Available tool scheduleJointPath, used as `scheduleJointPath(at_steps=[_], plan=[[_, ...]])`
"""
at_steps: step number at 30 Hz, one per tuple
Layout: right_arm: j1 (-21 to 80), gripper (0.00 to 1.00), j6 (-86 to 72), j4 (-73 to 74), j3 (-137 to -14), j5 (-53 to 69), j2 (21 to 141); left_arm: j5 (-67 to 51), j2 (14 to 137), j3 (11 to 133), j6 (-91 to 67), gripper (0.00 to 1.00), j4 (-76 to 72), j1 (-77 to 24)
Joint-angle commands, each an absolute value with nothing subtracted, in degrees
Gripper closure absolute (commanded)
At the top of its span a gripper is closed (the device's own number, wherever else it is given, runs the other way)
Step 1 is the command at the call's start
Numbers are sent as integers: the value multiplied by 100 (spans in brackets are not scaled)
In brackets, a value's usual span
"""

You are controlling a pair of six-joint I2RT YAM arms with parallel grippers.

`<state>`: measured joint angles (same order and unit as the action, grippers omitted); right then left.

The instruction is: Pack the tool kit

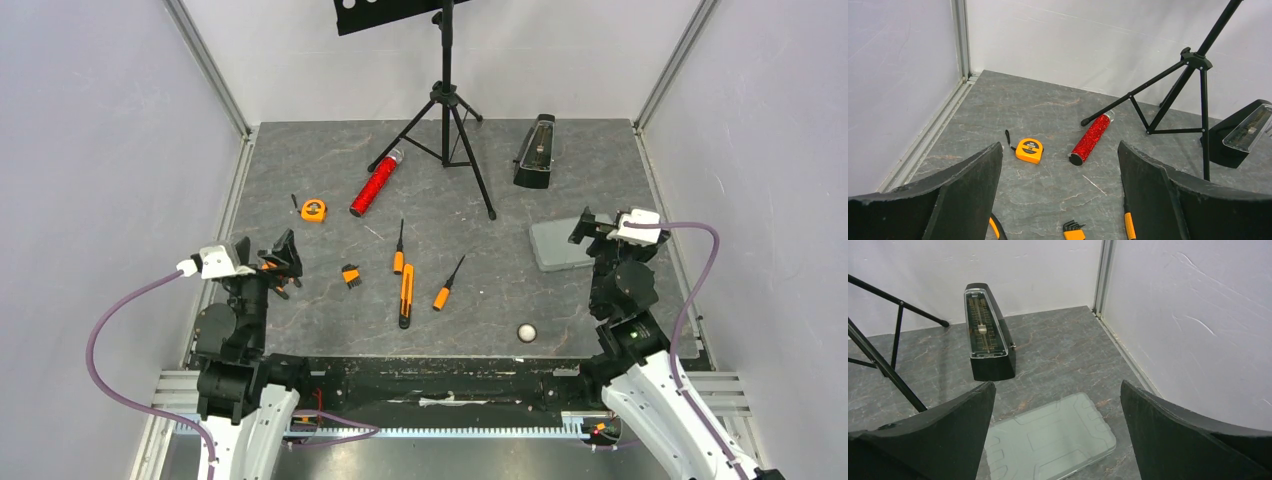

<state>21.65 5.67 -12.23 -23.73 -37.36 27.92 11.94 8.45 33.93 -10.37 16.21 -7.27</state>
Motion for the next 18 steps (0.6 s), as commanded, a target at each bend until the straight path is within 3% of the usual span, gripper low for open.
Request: scheduleJointPath(at_steps=[1, 7, 11, 18], plan=[[2197, 2, 626, -999, -2764, -3961, 3076, 1246, 875, 3404, -764, 9, 1548, -729], [2184, 2, 406, 106, -3942, -3877, 4408, 1230, 743, 3358, -778, 9, 1511, -738], [2018, 2, 280, 928, -5038, -3071, 5683, 1262, 562, 3356, -775, 9, 1520, -754], [731, 2, -988, 1331, -5998, -1412, 7305, 1336, 227, 3337, -791, 9, 1539, -771]])
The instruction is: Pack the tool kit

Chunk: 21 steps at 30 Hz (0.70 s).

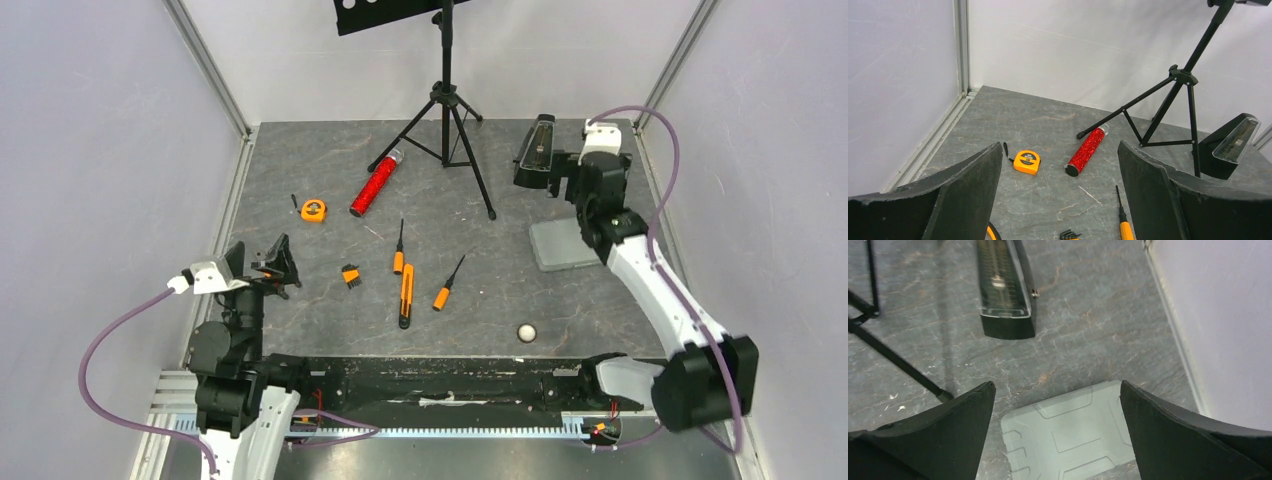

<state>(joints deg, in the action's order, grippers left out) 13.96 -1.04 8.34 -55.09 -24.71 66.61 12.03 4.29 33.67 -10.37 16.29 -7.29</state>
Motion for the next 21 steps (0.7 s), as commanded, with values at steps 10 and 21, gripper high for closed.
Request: scheduleJointPath(at_steps=[10, 21], plan=[[-1149, 2, -1360, 1596, -6589, -123, 9062, 1348, -117, 3329, -778, 9, 1522, -905], [-1863, 2, -1991, 1198, -5267, 1218, 9058, 1298, -32, 3312, -782, 9, 1503, -940]])
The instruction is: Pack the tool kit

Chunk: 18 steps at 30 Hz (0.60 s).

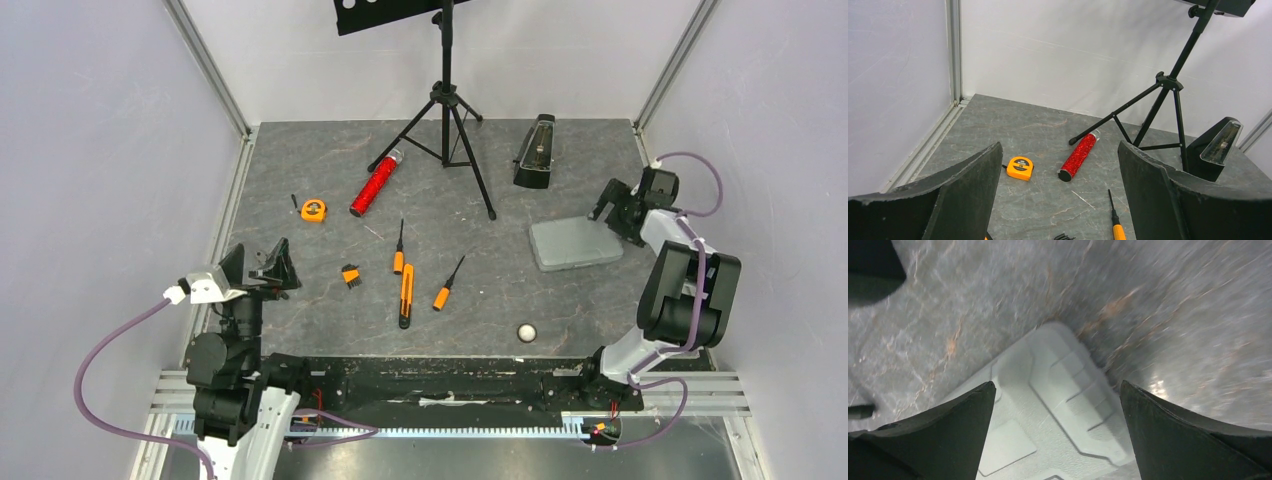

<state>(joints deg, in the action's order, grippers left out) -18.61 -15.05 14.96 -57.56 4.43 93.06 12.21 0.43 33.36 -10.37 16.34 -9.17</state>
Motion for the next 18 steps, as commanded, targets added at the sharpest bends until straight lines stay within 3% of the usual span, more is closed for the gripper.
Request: scheduleJointPath(at_steps=[1, 9, 18], plan=[[-1863, 2, -2213, 1038, -5047, 1385, 8910, 1278, -26, 3313, -782, 9, 1499, -949], [-1461, 2, -4019, -190, -2682, 1945, 7139, 1007, 557, 3299, -964, 8, 1370, -967], [-357, 2, -3254, 275, -2340, 1119, 5942, -88, 2137, 3679, -2816, 4, 1534, -967]])
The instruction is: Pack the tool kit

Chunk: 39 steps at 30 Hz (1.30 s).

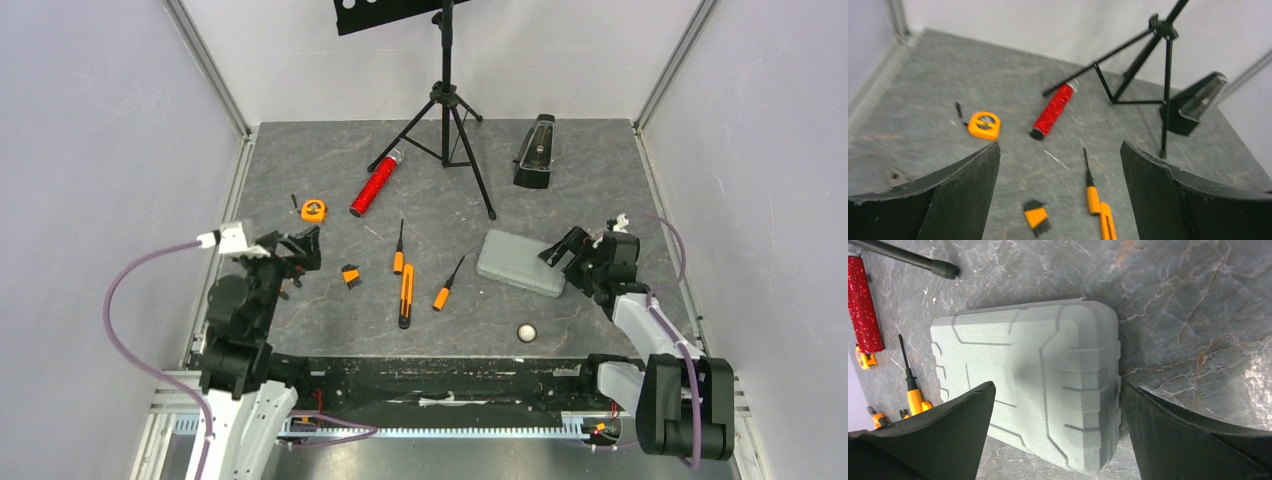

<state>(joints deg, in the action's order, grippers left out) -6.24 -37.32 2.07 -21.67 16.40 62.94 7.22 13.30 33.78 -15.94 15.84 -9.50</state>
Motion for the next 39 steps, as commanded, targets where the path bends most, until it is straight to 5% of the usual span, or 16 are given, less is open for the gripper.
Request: scheduleJointPath(at_steps=[1, 7, 18, 32, 39], plan=[[-246, 2, -3107, 353, -2398, 1029, 5931, -354, 2449, 3720, -3072, 4, 1519, -967], [277, 2, -2877, 312, -2383, 970, 5932, -1582, 4368, 4012, -4384, 4, 1055, -1417], [881, 2, -3093, 139, -2234, 838, 5790, -363, 7652, 5185, -5723, 9, 170, -4086], [913, 2, -2769, 44, -2124, 814, 5415, -566, 9771, 5902, -6176, 31, -598, -4412], [914, 2, -1980, 96, -3334, 223, 6223, -854, 10161, 5926, -6253, 34, -822, -4412]])
